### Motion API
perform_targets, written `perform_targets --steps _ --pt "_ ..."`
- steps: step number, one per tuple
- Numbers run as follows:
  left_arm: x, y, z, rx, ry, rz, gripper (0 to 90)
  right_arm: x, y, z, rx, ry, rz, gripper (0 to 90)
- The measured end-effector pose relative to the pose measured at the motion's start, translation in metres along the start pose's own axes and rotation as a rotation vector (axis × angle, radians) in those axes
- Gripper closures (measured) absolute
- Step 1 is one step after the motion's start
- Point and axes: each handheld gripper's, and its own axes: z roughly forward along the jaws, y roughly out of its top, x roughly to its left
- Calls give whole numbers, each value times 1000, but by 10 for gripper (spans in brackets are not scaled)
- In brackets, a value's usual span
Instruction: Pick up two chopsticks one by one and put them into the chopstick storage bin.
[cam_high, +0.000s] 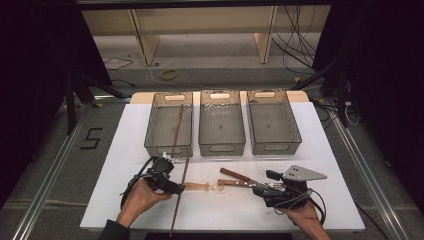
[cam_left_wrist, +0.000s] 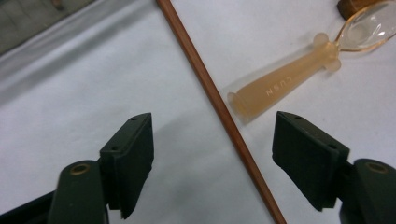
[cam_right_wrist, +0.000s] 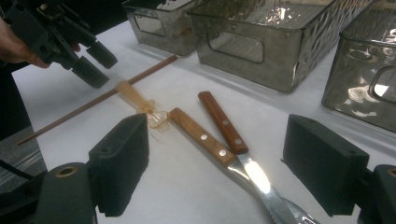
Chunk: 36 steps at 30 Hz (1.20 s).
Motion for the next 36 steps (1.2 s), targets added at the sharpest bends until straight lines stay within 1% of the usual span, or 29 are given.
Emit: perform_targets --steps 3,6,7,9,13,15,16,17,18,21,24,25,26,28,30,31,34,36 --pt "-2 -1 5 21 -1 11 356 0 0 0 2 2 -2 234" --pt "-5 -1 7 26 -7 19 401 0 0 1 3 4 -1 234" --pt "-5 -1 7 30 -7 30 401 0 0 1 3 4 -1 234" --pt "-6 -1 8 32 -7 27 435 0 0 1 4 4 -1 234" --pt "-8 -1 11 50 -2 45 463 1 0 1 4 5 -3 234" --pt "-10 -1 13 55 13 56 477 1 0 1 5 5 -2 234" --pt "-10 -1 13 57 21 62 509 1 0 1 5 6 -3 234" --pt "-10 -1 12 59 28 68 509 1 0 1 5 6 -3 234" --pt "-10 -1 12 59 33 71 538 1 0 1 5 6 -4 234" --pt "-12 -1 13 62 55 90 569 1 0 1 5 5 -3 234" --pt "-10 -1 13 62 58 104 616 1 0 1 5 4 -3 236" --pt "-9 -1 12 62 57 107 635 1 0 1 5 4 -3 236" --pt "-8 -1 12 63 56 109 672 1 0 1 6 4 -6 237" --pt "-7 -1 12 63 58 109 688 1 0 1 7 5 -6 237" --pt "-7 -1 12 63 63 112 729 1 0 1 8 6 -6 238" --pt "-7 -1 12 67 63 117 729 1 0 1 8 6 -6 238" --pt "-6 -1 11 63 62 112 743 1 0 1 7 6 -6 238" --pt "-5 -2 10 68 66 115 776 1 0 1 7 5 -7 239"
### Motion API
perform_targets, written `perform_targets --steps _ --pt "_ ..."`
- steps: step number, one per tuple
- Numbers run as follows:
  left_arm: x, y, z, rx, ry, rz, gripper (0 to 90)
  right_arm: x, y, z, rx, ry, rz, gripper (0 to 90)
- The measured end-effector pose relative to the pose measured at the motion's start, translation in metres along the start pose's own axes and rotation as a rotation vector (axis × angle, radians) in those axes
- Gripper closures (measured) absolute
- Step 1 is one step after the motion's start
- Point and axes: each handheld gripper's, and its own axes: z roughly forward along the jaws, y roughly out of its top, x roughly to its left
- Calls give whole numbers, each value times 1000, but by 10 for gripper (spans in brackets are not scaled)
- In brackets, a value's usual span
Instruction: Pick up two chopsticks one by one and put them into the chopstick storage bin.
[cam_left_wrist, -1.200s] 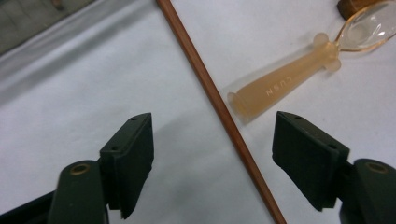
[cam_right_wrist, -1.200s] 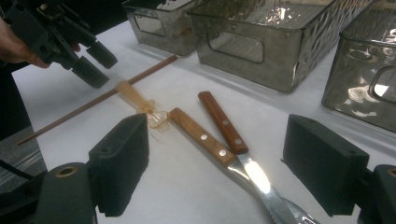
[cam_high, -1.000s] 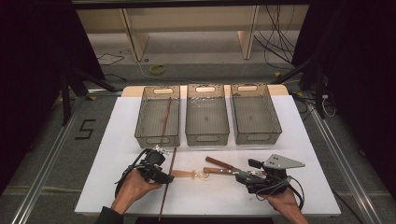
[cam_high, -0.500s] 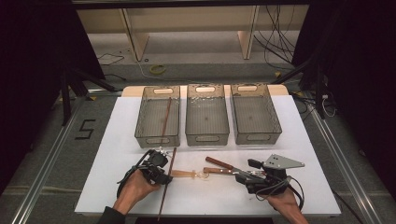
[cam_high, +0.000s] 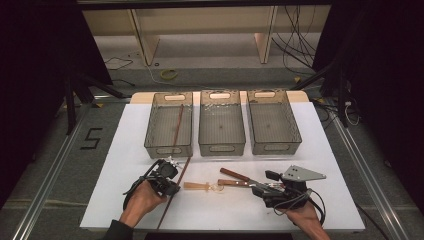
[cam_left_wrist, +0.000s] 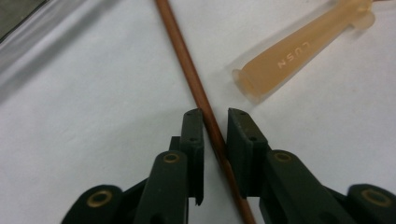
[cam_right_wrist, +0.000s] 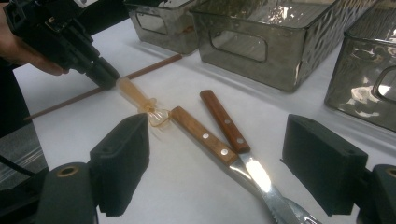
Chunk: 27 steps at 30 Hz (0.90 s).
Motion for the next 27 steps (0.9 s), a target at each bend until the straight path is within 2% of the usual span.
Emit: perform_targets --steps 6,14,17,27 --pt "2 -2 0 1 6 8 838 0 0 0 0 -1 -1 241" --pt "3 -3 -1 -7 1 24 841 0 0 -1 -4 0 1 241" --pt "7 -3 -4 -30 13 21 842 0 0 0 -4 0 2 241" --pt "19 -2 -32 -113 -17 2 842 -1 1 -1 -2 1 4 241"
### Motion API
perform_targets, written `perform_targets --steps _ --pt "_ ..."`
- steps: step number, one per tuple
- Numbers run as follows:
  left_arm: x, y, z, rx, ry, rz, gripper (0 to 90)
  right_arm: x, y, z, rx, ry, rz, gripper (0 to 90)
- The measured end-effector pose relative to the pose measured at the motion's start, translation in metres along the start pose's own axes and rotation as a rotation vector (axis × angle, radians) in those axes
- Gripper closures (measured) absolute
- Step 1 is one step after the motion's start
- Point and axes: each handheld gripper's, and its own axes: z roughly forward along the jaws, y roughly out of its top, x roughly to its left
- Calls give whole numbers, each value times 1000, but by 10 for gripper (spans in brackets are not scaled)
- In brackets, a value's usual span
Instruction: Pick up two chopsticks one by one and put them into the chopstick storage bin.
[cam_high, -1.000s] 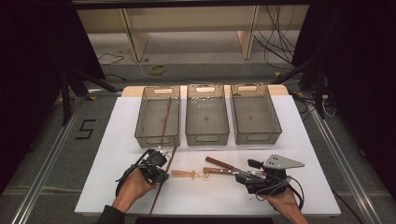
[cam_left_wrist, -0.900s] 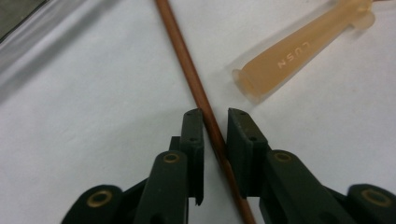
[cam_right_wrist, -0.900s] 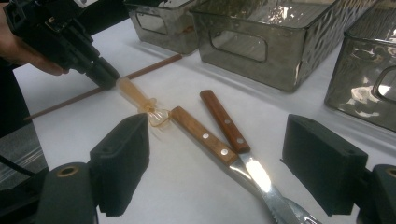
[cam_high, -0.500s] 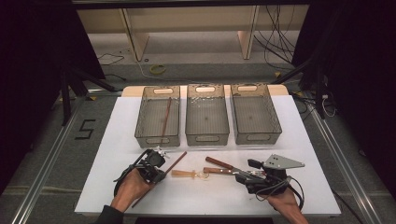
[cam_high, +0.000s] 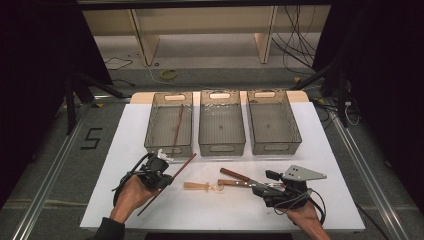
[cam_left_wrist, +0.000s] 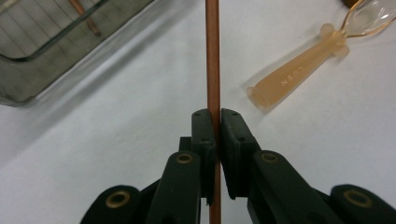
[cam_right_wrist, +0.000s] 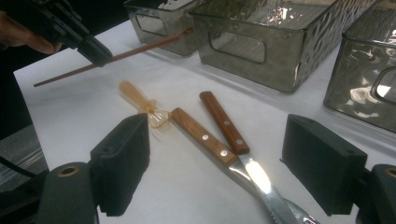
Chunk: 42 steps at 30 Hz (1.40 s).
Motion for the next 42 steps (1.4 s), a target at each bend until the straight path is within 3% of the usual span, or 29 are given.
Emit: perform_targets --steps 11,20,27,31,42 --pt "10 12 -23 -88 -20 -10 842 0 0 0 -2 -1 3 241" --pt "33 39 -40 -196 -26 -48 842 -1 0 0 -3 0 7 241" --pt "50 59 -51 -248 -16 -75 841 -1 0 0 -4 1 8 241" --pt "57 69 -54 -267 -5 -77 841 -1 0 0 -5 2 7 241" --pt "83 95 -50 -301 6 -130 841 -2 0 0 -2 4 9 241"
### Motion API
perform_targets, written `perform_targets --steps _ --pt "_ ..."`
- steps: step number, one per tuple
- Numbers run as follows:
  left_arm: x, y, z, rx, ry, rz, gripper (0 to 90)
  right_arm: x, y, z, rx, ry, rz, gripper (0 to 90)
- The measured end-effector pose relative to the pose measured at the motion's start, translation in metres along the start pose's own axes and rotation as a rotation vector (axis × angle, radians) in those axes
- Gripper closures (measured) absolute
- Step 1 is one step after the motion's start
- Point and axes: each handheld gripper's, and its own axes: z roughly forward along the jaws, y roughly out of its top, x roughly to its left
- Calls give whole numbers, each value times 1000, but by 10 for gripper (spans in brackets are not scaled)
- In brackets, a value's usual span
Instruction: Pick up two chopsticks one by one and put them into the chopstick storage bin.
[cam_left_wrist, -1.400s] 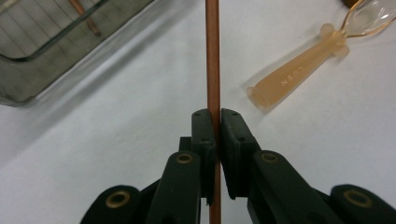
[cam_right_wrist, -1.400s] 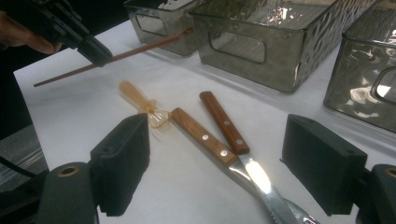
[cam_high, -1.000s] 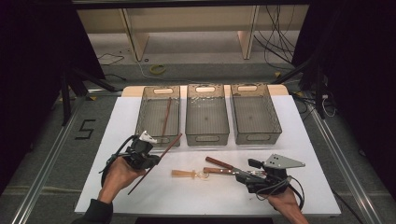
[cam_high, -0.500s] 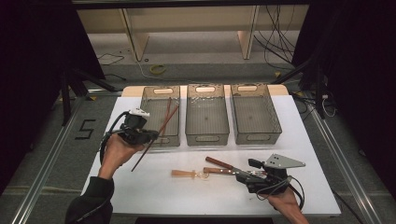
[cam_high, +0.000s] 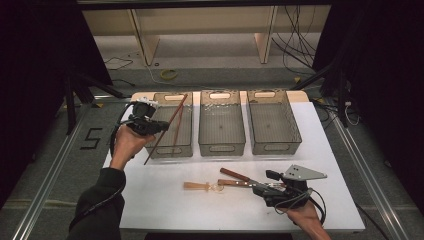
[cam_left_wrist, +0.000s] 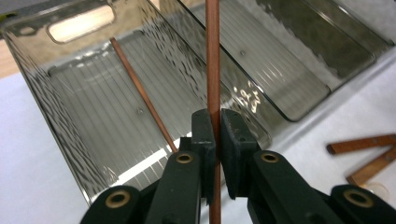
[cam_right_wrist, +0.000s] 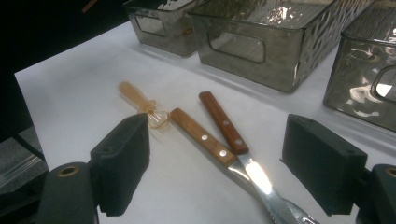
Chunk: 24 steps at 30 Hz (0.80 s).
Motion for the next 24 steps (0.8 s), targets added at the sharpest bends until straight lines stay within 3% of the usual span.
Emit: perform_targets --steps 15,24 --pt "17 32 17 -26 33 -25 841 0 0 1 1 5 1 240" --pt "32 43 27 -59 60 -57 841 -1 0 1 1 9 1 240"
